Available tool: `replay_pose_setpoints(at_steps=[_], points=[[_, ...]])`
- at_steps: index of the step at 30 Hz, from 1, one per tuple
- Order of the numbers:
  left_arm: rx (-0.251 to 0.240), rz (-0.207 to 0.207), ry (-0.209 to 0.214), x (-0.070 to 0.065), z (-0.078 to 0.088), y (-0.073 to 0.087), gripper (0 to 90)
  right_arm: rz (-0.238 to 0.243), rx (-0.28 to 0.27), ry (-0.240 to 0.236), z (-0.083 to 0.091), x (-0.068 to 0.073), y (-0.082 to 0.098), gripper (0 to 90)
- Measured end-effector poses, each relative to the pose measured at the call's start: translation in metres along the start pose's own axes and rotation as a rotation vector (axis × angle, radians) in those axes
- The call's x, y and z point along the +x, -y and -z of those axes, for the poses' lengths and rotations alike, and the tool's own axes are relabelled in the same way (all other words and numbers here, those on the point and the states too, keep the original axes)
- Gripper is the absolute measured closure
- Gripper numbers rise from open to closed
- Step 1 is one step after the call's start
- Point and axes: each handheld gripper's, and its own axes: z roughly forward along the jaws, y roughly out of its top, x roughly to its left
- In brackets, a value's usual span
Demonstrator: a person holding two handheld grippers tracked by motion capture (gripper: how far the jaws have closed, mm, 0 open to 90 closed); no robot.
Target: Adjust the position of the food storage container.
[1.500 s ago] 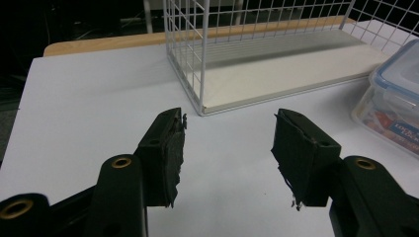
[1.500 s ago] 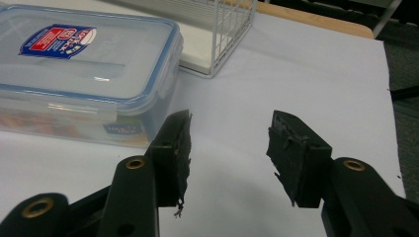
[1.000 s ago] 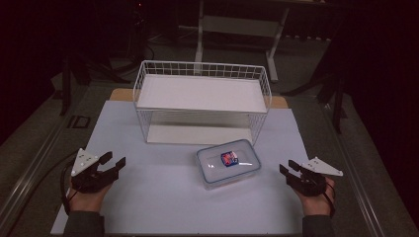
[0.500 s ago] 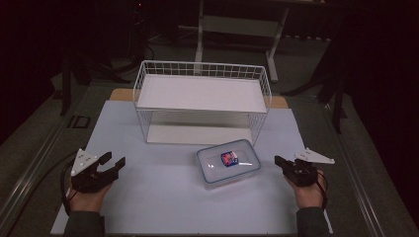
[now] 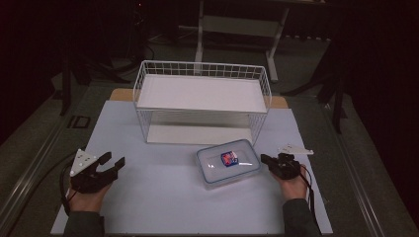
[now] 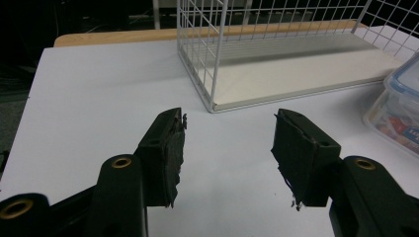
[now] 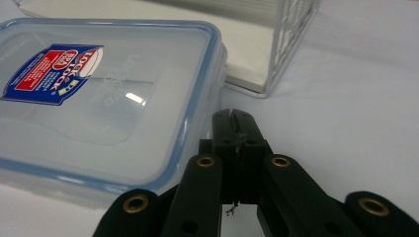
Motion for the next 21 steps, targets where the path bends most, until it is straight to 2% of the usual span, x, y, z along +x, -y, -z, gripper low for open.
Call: replay_pose_setpoints(at_steps=[3, 13, 21], points=[[0.002, -0.003, 0.001, 0.000, 0.000, 0.000, 45.1, -0.005, 0.003, -0.004, -0.005, 0.000, 0.000, 89.9], [-0.003, 0.003, 0.001, 0.001, 0.000, 0.000, 45.0, 0.010, 0.019, -0.025, -0.004, 0.003, 0.001, 89.9], [0.000, 0.001, 0.006, 0.000, -0.001, 0.000, 45.0, 0.064, 0.043, -0.060, -0.003, 0.012, 0.000, 89.9]])
